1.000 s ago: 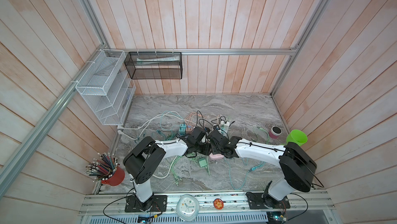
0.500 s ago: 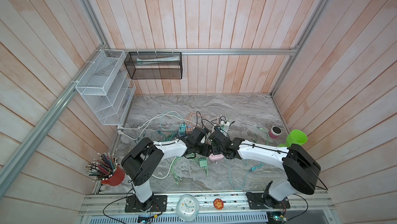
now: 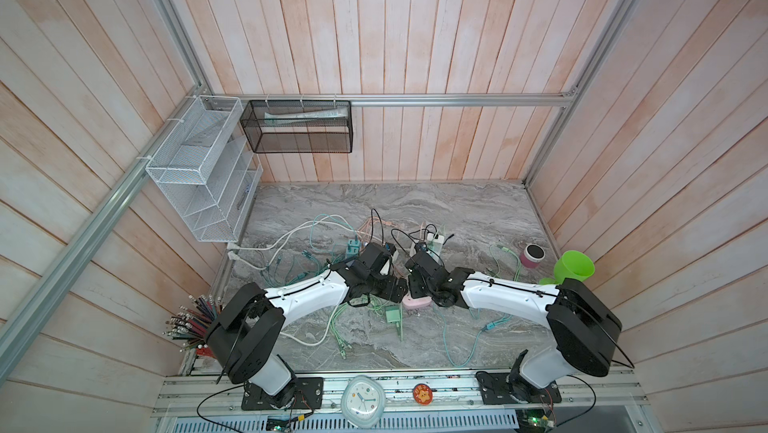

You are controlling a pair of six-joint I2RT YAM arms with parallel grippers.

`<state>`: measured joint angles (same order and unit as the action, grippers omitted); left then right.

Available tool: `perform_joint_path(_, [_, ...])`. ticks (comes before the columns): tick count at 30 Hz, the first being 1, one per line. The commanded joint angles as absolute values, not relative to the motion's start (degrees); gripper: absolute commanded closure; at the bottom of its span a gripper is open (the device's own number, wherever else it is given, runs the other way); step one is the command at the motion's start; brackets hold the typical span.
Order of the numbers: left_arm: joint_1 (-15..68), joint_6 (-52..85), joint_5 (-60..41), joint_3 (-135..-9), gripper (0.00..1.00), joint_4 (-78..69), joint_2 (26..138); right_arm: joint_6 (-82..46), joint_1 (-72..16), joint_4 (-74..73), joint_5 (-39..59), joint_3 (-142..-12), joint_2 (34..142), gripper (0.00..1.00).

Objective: Pull the plug off the socket

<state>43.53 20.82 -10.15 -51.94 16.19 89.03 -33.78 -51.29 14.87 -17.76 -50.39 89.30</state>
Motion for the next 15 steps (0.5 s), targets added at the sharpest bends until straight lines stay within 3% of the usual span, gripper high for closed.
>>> perform_joint_path(1, [43.0,20.1,-8.1,-51.3,0.03,18.8,86.0,-32.7,-50.5,14.2,-16.9,-49.2,87.9,1.00])
perform_joint_path(7, [41.9,18.7,-5.9,-49.6,0.02,21.9,81.0,-32.1,-50.1,13.7,-16.2,-48.8,87.4,1.00])
perform_joint_path(15, [38.9,15.3,-8.1,-46.4,0.13,21.5,82.5,-31.5,-50.1,12.9,-15.7,-49.2,87.8,1.00])
